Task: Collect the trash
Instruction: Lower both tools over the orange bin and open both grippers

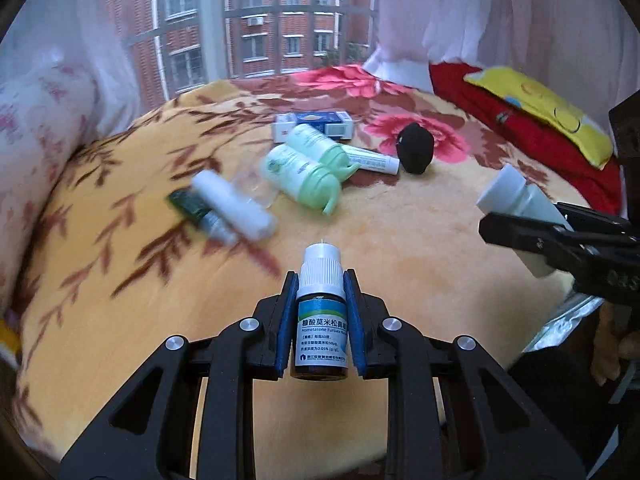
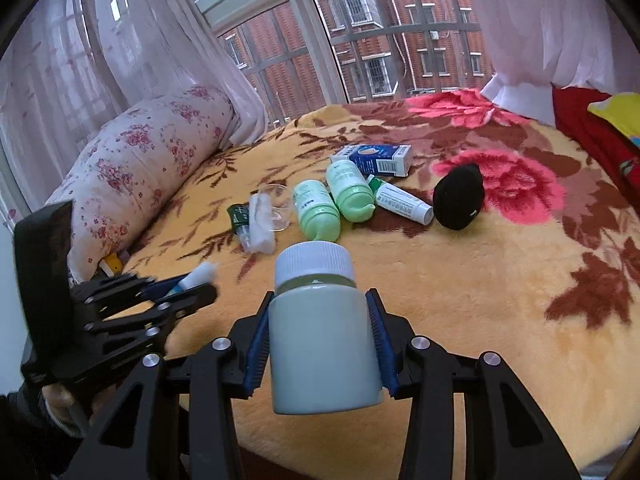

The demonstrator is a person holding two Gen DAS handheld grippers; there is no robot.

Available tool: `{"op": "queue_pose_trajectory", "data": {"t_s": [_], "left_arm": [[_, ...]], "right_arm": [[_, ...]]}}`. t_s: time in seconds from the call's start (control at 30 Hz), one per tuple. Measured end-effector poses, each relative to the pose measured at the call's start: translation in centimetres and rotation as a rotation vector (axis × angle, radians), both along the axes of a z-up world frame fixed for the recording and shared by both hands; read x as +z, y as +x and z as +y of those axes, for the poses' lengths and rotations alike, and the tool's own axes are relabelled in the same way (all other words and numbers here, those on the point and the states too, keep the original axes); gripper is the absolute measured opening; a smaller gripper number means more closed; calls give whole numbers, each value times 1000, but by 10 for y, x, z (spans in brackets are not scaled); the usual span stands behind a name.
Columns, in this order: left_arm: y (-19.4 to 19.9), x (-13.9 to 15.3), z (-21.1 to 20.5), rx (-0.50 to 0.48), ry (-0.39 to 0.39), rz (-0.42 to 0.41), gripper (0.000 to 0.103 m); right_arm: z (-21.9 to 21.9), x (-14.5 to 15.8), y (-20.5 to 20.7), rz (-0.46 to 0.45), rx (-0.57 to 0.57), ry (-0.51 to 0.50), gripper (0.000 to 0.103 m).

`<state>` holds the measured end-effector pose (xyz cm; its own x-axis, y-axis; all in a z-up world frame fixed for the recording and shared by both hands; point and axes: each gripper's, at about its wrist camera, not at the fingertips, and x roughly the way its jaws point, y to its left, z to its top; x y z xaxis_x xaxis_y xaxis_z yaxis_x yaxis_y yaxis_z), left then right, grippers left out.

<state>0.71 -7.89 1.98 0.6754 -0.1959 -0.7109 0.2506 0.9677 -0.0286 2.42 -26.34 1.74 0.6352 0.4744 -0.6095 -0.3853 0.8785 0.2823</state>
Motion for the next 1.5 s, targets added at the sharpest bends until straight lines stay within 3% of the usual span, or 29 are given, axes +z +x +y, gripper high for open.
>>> {"op": "queue_pose_trajectory", "data": {"t_s": [0.13,0.37,0.57,0.73,0.83,1.43,1.47,1.5], "left_arm": [[-39,-3,18,46,-67,31,23],[-102,-24,25,59,-104,55,23],[-131,-73,28,46,-95,127,23],[-132,-117,32,53,-115,249,23],[-130,-127,30,47,-105,277,23],[-133,-136,27,34,-83,317,23],[-129,-138,29,36,-78,324,23],[-128,-141,28,43,-67,337,33]], "right_arm": [[11,0,-31,-13,-2,-10,44],[42,-21,-110,-4,29,-33,44],[59,-66,-152,45,29,-129,42],[65,-113,-153,169,35,-129,42],[71,-130,-149,208,43,-139,42],[66,-135,-148,219,13,-129,42],[67,-136,-147,225,14,-130,43],[69,-138,-144,236,19,-130,44]]}}
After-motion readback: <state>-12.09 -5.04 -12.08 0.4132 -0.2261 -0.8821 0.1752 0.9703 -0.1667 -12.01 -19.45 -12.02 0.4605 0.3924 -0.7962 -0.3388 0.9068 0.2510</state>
